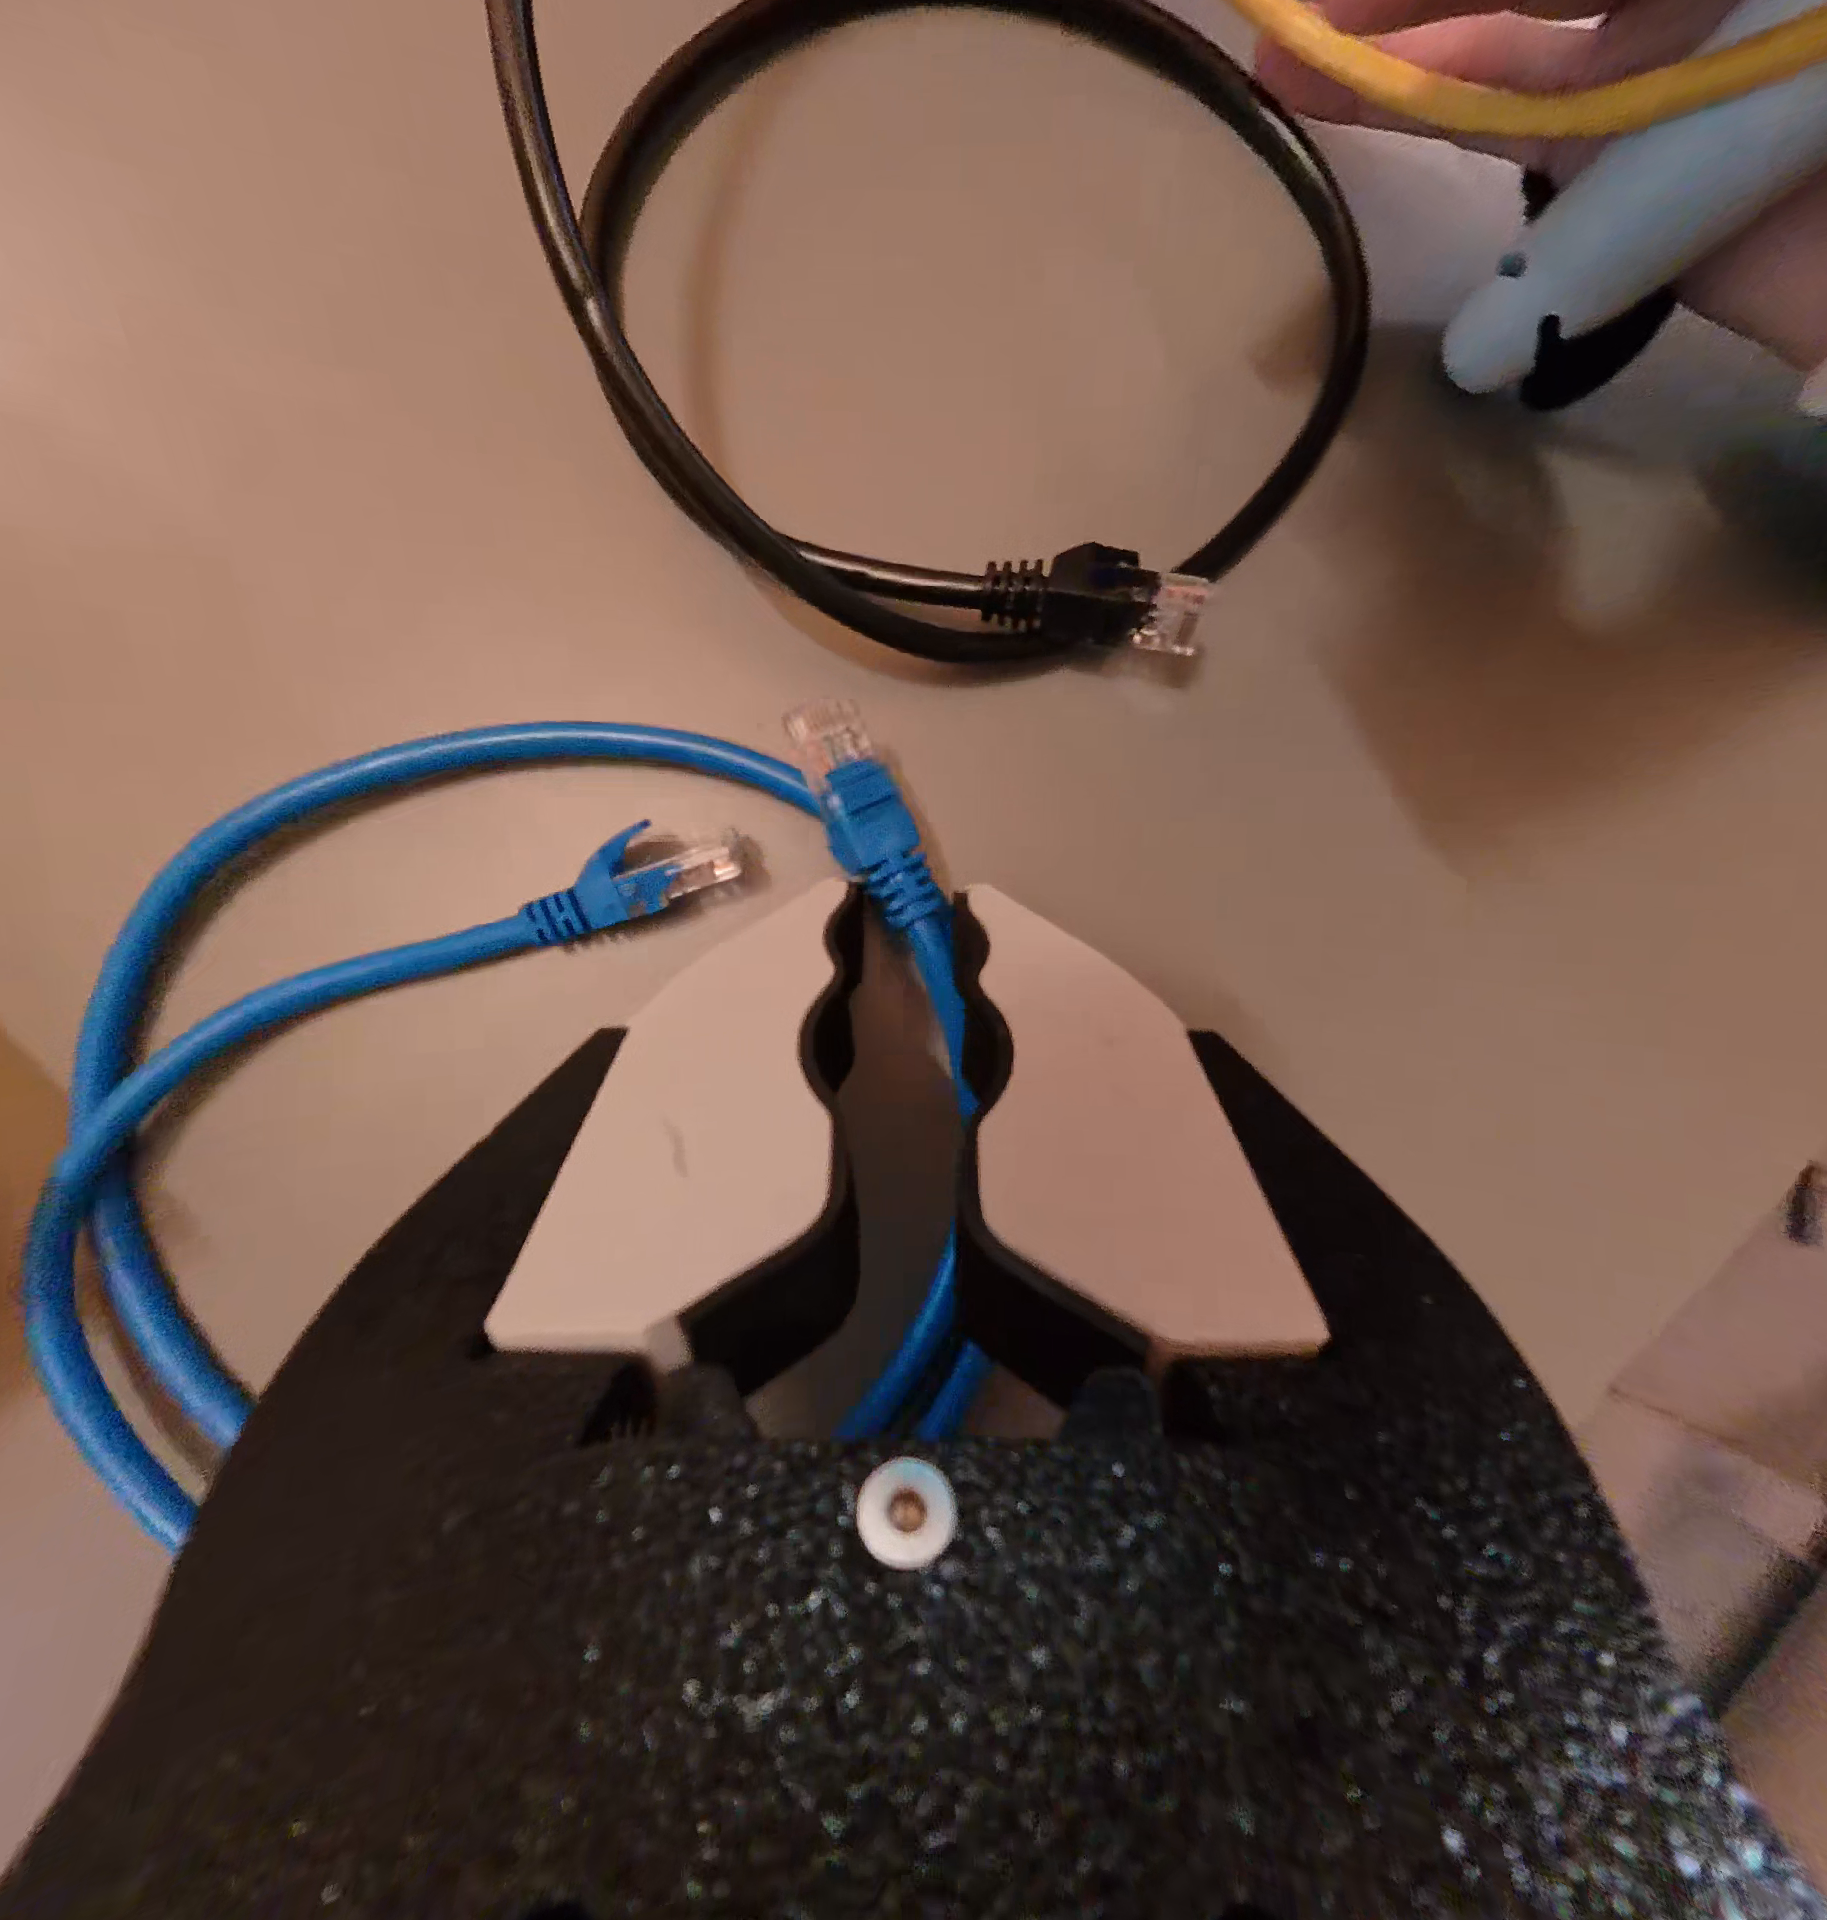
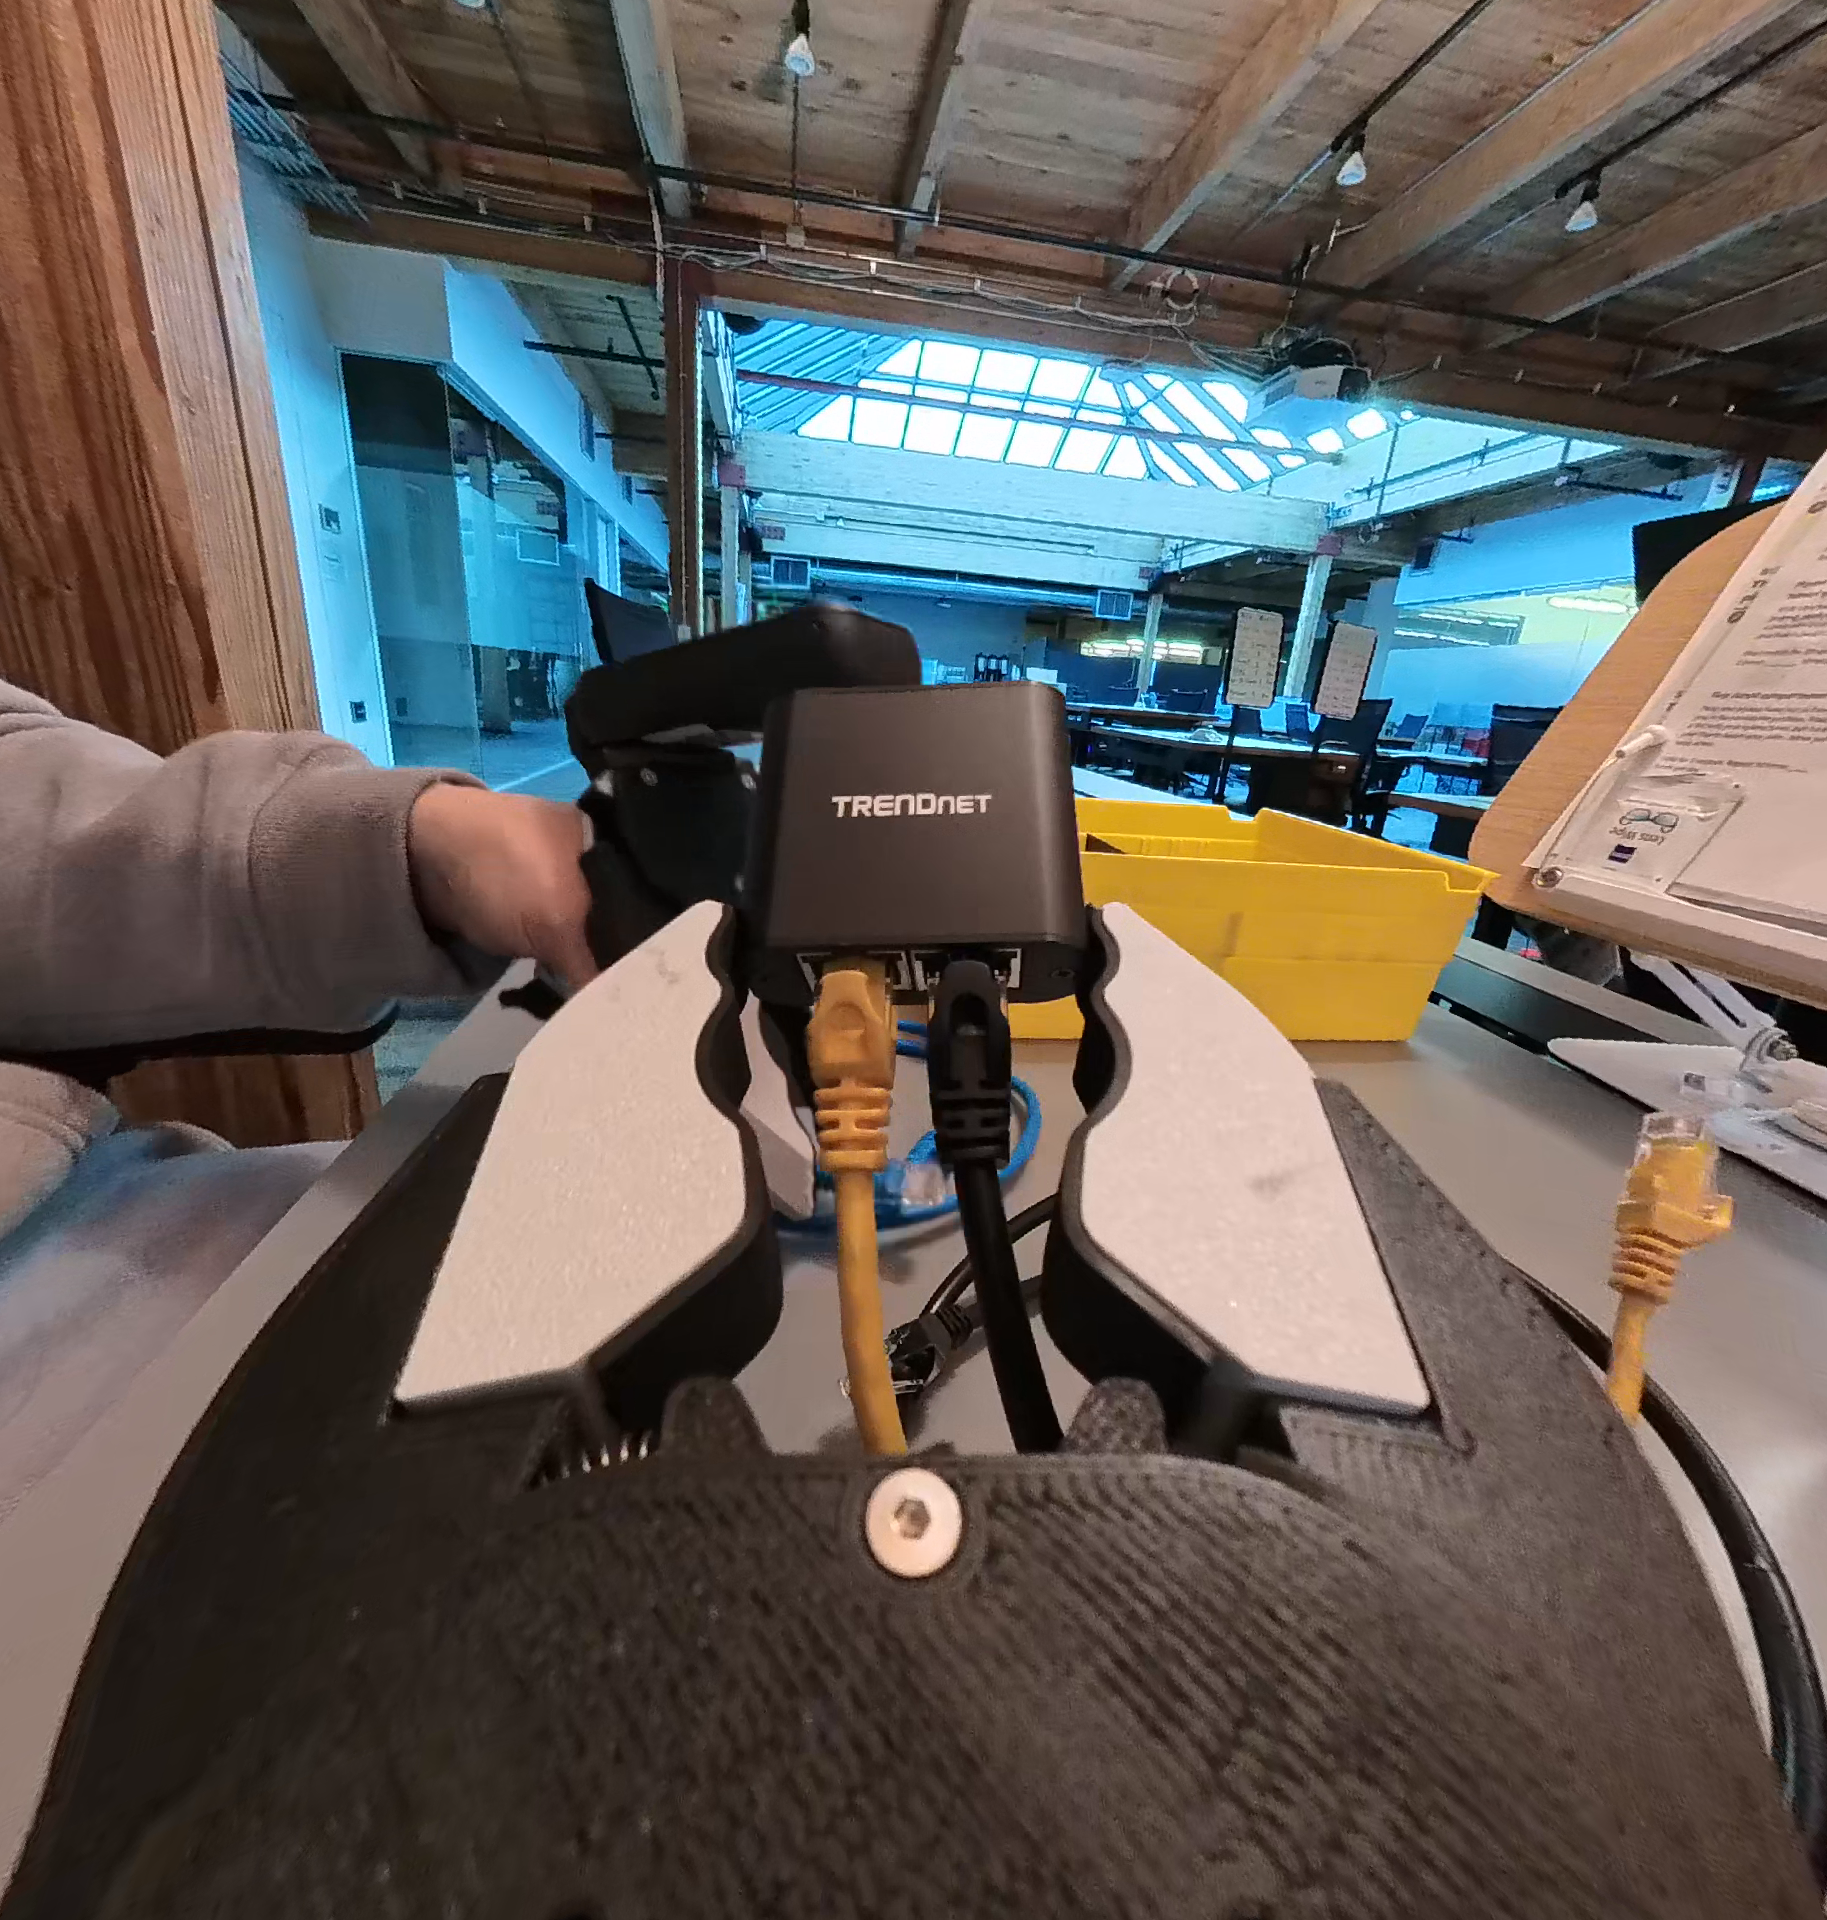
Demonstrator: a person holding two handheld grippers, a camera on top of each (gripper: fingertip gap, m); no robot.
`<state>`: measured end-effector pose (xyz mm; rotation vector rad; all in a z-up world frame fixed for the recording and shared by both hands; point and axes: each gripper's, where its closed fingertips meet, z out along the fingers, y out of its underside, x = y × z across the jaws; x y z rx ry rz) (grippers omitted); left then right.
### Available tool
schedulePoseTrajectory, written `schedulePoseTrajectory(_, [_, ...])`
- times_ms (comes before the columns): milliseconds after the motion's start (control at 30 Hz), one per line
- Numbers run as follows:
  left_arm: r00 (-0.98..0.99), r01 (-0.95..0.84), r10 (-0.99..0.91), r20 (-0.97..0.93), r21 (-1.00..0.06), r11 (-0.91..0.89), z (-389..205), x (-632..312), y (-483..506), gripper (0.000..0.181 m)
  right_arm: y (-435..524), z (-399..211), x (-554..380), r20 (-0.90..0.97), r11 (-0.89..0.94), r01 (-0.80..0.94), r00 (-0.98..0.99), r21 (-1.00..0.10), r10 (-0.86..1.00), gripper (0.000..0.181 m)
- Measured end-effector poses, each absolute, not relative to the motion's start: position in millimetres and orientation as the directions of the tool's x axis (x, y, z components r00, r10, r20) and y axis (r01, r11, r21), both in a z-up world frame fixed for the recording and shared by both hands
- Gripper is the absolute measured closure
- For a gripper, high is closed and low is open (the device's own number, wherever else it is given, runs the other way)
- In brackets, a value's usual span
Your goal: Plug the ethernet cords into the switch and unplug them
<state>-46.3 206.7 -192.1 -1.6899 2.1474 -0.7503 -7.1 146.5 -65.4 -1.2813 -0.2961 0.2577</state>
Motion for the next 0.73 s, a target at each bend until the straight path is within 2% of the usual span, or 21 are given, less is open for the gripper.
schedulePoseTrajectory(33, [-0.268, -0.796, -0.96, 0.077, -0.58, 0.176, -187, -48, 208, 0.167, 147, -65, -7, 0.073, 0.266, -0.024, 0.934, -0.964, 0.35, 0.119])
schedulePoseTrajectory(167, [-0.315, -0.749, -0.944, 0.099, -0.636, 0.183, -153, -54, 209, 0.17, 147, -66, -7, 0.072, 0.264, -0.024, 0.934, -0.964, 0.349, 0.119])
schedulePoseTrajectory(233, [-0.359, -0.726, -0.907, 0.222, -0.676, 0.122, -125, -60, 200, 0.17, 145, -64, -6, 0.069, 0.278, -0.033, 0.935, -0.96, 0.349, 0.119])
schedulePoseTrajectory(333, [-0.438, -0.664, -0.739, 0.512, -0.738, -0.118, -58, -70, 189, 0.17, 137, -58, 0, 0.05, 0.332, -0.073, 0.937, -0.94, 0.347, 0.119])
schedulePoseTrajectory(433, [-0.476, -0.657, -0.494, 0.728, -0.668, -0.35, -5, -83, 205, 0.17, 125, -50, 10, 0.005, 0.407, -0.147, 0.936, -0.901, 0.351, 0.119])
schedulePoseTrajectory(500, [-0.408, -0.681, -0.453, 0.793, -0.595, -0.427, -12, -82, 232, 0.17, 121, -48, 14, -0.018, 0.425, -0.183, 0.931, -0.887, 0.364, 0.119])
schedulePoseTrajectory(600, [-0.238, -0.742, -0.55, 0.8, -0.515, -0.429, -69, -81, 268, 0.169, 123, -50, 10, 0.002, 0.407, -0.159, 0.93, -0.899, 0.368, 0.119])
schedulePoseTrajectory(733, [-0.09, -0.757, -0.861, 0.5, -0.596, -0.267, -133, -85, 317, 0.173, 124, -51, 8, 0.009, 0.403, -0.151, 0.93, -0.903, 0.368, 0.12])
